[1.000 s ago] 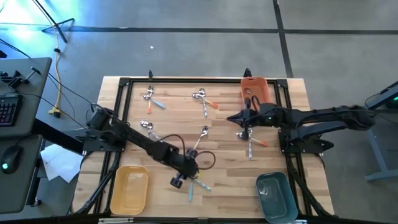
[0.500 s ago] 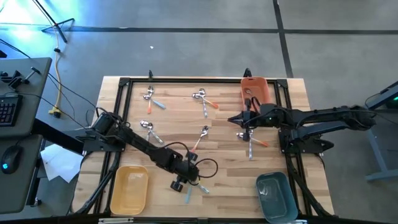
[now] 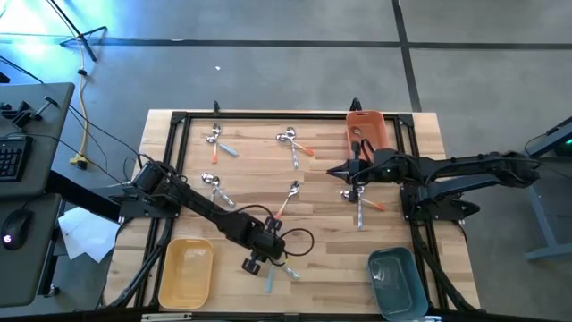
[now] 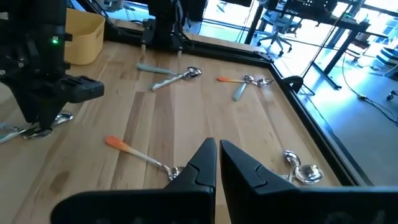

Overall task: Sort silverware by color (type)
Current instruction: Put the bottom light blue patterned spoon into the yellow bin

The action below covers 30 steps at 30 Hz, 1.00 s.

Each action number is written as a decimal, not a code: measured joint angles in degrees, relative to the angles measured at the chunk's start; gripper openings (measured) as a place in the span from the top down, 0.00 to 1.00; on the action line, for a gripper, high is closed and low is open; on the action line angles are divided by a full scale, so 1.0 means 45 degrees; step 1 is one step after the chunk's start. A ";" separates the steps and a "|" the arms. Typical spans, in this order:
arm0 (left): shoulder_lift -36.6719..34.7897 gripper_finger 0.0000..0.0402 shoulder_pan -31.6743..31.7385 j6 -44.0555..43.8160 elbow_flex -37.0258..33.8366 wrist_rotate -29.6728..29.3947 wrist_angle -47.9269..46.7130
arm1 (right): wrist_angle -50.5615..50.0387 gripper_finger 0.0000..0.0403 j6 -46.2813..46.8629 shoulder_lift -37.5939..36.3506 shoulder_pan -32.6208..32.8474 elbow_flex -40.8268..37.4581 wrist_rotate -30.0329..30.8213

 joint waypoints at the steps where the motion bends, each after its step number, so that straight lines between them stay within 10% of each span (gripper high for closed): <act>1: 0.0000 0.71 -0.0013 0.0000 0.0000 0.0036 -0.0021 | 0.0000 0.98 0.0000 0.0000 0.0000 0.0000 0.0005; 30: -0.0019 0.72 -0.0227 -0.1280 -0.0015 -0.0856 -0.2434 | -0.0024 0.98 0.0243 0.0010 0.0005 0.0000 0.0015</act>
